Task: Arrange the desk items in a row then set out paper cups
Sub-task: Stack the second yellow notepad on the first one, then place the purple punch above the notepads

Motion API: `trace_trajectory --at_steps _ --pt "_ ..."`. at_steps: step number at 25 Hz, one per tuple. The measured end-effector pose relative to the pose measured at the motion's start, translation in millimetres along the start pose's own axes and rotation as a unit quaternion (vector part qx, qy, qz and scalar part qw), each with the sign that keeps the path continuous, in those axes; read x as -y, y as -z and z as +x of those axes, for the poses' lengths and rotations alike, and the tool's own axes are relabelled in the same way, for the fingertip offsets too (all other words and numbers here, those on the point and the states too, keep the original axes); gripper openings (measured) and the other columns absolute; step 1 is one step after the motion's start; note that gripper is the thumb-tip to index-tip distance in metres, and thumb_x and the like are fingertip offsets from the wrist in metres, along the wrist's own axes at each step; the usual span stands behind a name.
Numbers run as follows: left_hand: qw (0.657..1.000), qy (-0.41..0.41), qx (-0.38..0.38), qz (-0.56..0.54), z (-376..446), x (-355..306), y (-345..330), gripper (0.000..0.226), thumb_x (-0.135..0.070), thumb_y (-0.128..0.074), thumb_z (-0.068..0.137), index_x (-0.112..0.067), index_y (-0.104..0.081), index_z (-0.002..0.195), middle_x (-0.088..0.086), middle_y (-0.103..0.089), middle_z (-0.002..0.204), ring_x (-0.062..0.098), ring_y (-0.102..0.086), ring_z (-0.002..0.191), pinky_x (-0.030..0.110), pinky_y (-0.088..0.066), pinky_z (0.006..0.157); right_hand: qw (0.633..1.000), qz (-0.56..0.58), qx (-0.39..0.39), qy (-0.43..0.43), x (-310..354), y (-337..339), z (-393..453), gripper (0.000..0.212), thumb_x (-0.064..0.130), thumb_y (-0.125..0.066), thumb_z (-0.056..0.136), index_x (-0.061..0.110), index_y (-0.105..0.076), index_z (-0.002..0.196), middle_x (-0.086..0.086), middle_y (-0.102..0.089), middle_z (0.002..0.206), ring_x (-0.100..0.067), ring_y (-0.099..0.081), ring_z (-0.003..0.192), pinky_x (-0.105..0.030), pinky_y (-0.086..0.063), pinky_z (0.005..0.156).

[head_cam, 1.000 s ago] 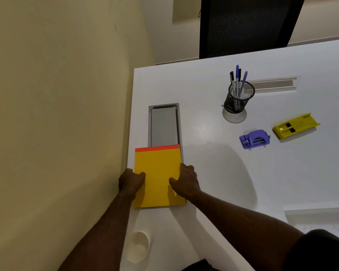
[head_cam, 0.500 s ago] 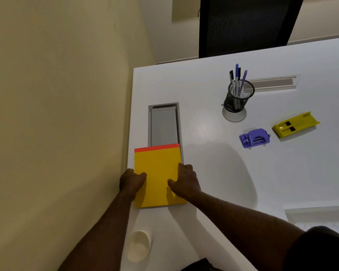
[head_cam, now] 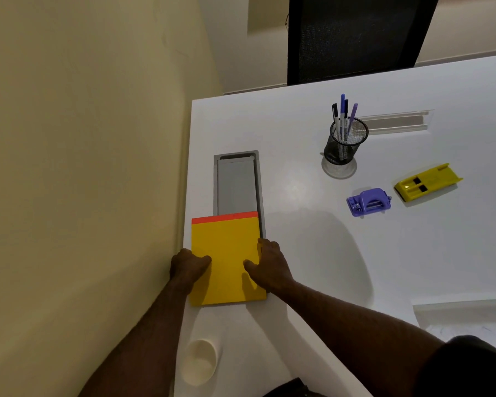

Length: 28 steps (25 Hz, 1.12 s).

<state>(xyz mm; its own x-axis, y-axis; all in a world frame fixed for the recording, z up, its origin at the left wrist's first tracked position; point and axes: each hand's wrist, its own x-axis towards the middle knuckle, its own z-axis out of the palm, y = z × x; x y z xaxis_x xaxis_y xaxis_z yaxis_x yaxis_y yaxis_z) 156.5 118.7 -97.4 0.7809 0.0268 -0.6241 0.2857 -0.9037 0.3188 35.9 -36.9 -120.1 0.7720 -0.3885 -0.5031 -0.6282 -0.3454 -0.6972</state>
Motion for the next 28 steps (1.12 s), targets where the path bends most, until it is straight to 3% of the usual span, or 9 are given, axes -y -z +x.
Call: trace_trajectory --at_steps 2,5,8,9,13,19,22,24,28 --pt "1.000 0.008 0.005 0.024 -2 -4 -2 0.058 -0.034 -0.069 0.086 0.002 -0.049 0.127 0.022 -0.054 0.119 0.033 -0.058 0.100 0.041 -0.050 0.079 0.999 0.013 -0.047 0.016 -1 14 4 0.067 0.035 -0.066 0.085 0.012 -0.037 0.141 -0.011 -0.044 0.139 -0.027 -0.046 0.126 -0.036 -0.044 0.098" --pt "0.992 -0.049 -0.044 0.105 -1 -12 -10 0.083 -0.046 -0.067 0.086 -0.004 -0.030 0.147 0.022 -0.033 0.148 0.042 -0.040 0.132 0.049 -0.044 0.101 0.983 -0.001 -0.179 0.050 -11 55 13 0.057 0.025 -0.067 0.083 0.008 -0.048 0.133 -0.012 -0.053 0.130 -0.028 -0.053 0.116 -0.038 -0.049 0.092" --pt "0.981 -0.134 -0.041 0.134 7 -22 -16 0.088 -0.052 -0.060 0.089 -0.007 -0.020 0.153 0.018 -0.016 0.162 0.039 -0.022 0.147 0.050 -0.031 0.115 0.923 -0.154 -0.345 0.077 -40 116 32 0.051 0.005 -0.065 0.072 -0.001 -0.058 0.122 -0.022 -0.059 0.122 -0.039 -0.057 0.111 -0.045 -0.050 0.091" --pt "0.978 -0.147 -0.035 0.146 11 -25 -17 0.090 -0.054 -0.058 0.089 -0.008 -0.017 0.155 0.016 -0.011 0.163 0.038 -0.017 0.149 0.050 -0.028 0.117 0.907 -0.203 -0.364 0.056 -52 140 39 0.053 0.003 -0.064 0.070 -0.002 -0.058 0.122 -0.025 -0.058 0.124 -0.042 -0.055 0.114 -0.047 -0.047 0.094" --pt "0.975 -0.135 0.002 0.174 22 -28 -18 0.114 -0.065 -0.063 0.078 -0.012 0.000 0.156 0.012 0.006 0.166 0.038 -0.008 0.151 0.053 -0.027 0.118 0.917 -0.329 -0.214 -0.075 -92 216 60 0.055 0.018 -0.066 0.078 0.010 -0.051 0.131 -0.018 -0.051 0.130 -0.039 -0.046 0.120 -0.046 -0.045 0.094" --pt "0.982 -0.076 0.076 0.157 28 -23 -17 0.152 -0.066 -0.081 0.057 -0.016 0.028 0.150 0.010 0.027 0.161 0.038 0.012 0.151 0.059 -0.014 0.120 0.895 -0.445 -0.022 -0.027 -88 260 79 0.028 0.015 -0.063 0.083 0.010 -0.055 0.109 -0.018 -0.059 0.111 -0.035 -0.056 0.100 -0.039 -0.046 0.079" --pt "0.983 -0.076 0.083 0.148 29 -22 -20 0.155 -0.066 -0.081 0.056 -0.016 0.032 0.148 0.010 0.032 0.160 0.036 0.019 0.150 0.058 -0.009 0.120 0.899 -0.438 -0.012 0.009 -60 248 87 0.019 0.012 -0.060 0.084 0.012 -0.055 0.103 -0.018 -0.064 0.105 -0.033 -0.059 0.090 -0.034 -0.044 0.070" --pt "0.983 -0.076 0.084 0.142 30 -21 -20 0.155 -0.067 -0.081 0.055 -0.016 0.033 0.148 0.010 0.033 0.159 0.036 0.020 0.150 0.057 -0.007 0.120 0.925 -0.375 -0.034 0.048 -29 224 93 0.016 0.012 -0.060 0.086 0.013 -0.053 0.100 -0.019 -0.065 0.100 -0.030 -0.057 0.079 -0.032 -0.043 0.066" --pt "0.984 -0.078 0.080 0.138 32 -17 -21 0.155 -0.068 -0.080 0.055 -0.018 0.033 0.148 0.009 0.034 0.159 0.035 0.020 0.150 0.057 -0.008 0.120 0.961 -0.239 -0.028 0.135 49 160 112 0.024 0.017 -0.061 0.089 0.013 -0.055 0.112 -0.019 -0.068 0.103 -0.036 -0.064 0.089 -0.039 -0.052 0.076"
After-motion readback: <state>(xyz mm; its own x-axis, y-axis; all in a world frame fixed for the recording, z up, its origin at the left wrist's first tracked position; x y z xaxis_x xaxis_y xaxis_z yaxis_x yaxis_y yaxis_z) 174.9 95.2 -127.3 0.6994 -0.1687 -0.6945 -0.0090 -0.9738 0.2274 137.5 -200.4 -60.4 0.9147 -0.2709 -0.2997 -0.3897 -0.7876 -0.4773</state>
